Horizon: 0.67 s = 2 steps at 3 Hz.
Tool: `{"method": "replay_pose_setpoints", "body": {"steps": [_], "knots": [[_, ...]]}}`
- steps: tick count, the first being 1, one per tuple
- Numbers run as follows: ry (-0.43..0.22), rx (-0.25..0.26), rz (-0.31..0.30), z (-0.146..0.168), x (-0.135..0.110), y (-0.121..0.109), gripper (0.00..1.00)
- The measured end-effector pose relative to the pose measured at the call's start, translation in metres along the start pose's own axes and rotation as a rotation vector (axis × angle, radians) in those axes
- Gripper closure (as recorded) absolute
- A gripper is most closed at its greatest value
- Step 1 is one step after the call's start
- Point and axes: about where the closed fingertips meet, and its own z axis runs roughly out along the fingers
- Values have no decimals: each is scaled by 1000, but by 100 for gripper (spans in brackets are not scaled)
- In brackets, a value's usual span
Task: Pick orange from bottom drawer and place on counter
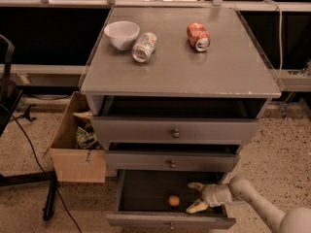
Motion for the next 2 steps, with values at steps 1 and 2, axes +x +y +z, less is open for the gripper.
{"method": "replay_pose_setpoints", "body": {"steps": [1,2], "knots": [[-3,-11,12,7,4,1,34],[-31,-14,22,17,11,3,31]]}}
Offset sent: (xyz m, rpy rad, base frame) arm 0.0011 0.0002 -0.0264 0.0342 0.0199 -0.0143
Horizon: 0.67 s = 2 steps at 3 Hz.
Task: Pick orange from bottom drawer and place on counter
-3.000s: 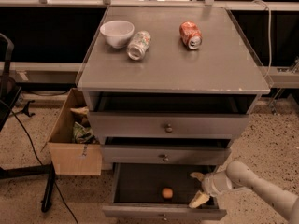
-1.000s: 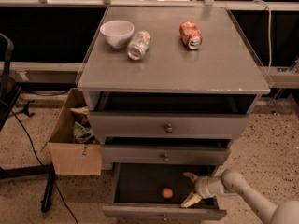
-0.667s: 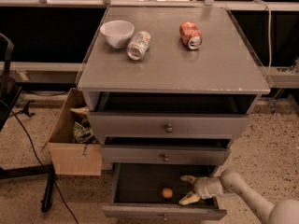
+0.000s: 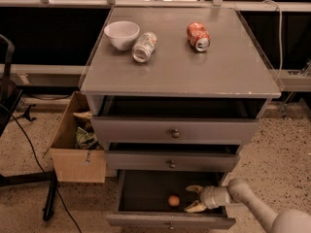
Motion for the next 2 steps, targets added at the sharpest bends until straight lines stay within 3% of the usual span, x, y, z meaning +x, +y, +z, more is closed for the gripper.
{"method": "replay_pose_setpoints", "body": {"steps": [2], "knots": [[-89,-2,-19,28,14,-2,26]]}}
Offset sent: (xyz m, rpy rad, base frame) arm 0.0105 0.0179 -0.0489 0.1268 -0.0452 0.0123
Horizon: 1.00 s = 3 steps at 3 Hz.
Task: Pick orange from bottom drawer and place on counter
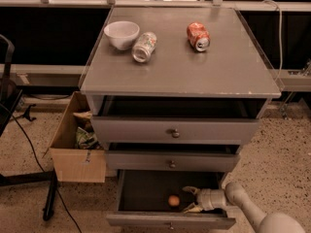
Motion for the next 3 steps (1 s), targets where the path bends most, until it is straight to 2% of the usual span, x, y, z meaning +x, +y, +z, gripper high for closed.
{"method": "replay_pose_setpoints", "body": {"steps": [1,2,3], "knots": [[-29,-26,-3,21,4,4,34],[-43,-54,-13,36,1,10,30],[-44,-58,-15,38,1,11,30]]}}
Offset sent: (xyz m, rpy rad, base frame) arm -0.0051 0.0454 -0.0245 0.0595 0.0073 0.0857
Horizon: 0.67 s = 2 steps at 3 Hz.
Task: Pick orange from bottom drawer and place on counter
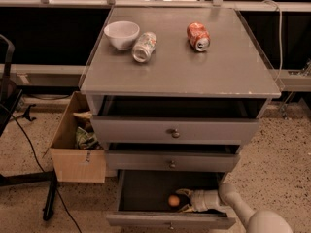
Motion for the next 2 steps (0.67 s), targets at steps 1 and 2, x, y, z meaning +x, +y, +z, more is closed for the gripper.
{"method": "replay_pose_setpoints", "body": {"steps": [1,2], "knots": [[25,-12,-13,7,-7,5,31],[45,-14,-38,14,-13,8,31]]}}
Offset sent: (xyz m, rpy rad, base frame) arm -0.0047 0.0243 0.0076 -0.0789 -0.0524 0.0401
